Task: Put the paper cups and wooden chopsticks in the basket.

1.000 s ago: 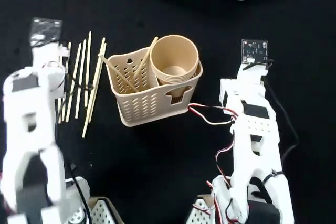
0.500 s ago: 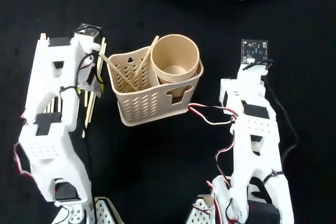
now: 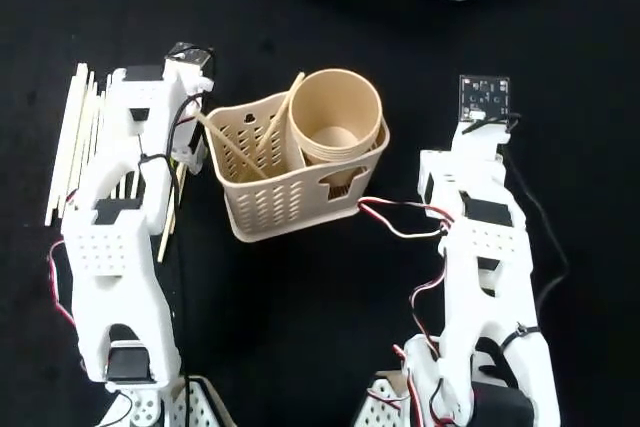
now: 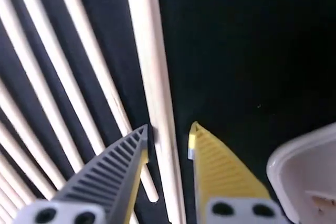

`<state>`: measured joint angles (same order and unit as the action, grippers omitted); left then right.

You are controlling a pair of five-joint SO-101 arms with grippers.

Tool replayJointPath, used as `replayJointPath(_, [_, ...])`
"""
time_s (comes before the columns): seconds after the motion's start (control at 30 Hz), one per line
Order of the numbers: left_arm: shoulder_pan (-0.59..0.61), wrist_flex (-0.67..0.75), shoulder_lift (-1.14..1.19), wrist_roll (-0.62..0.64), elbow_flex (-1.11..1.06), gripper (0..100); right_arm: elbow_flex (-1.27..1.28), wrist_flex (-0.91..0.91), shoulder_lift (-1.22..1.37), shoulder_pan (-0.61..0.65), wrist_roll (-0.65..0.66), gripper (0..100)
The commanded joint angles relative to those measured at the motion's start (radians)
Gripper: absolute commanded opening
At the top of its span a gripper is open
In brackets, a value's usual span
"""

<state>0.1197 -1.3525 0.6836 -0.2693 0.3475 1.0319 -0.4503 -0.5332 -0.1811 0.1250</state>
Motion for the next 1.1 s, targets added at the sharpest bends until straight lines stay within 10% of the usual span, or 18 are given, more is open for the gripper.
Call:
replayJointPath(0.0, [-0.022,-0.008,0.015,0.014,0.058,13,-0.005,0.018,0.004,0.017,0.011,1.2])
replayJointPath(1.07, [-0.024,-0.158,0.115,0.011,0.119,4,-0.005,0.018,0.004,0.017,0.011,1.2])
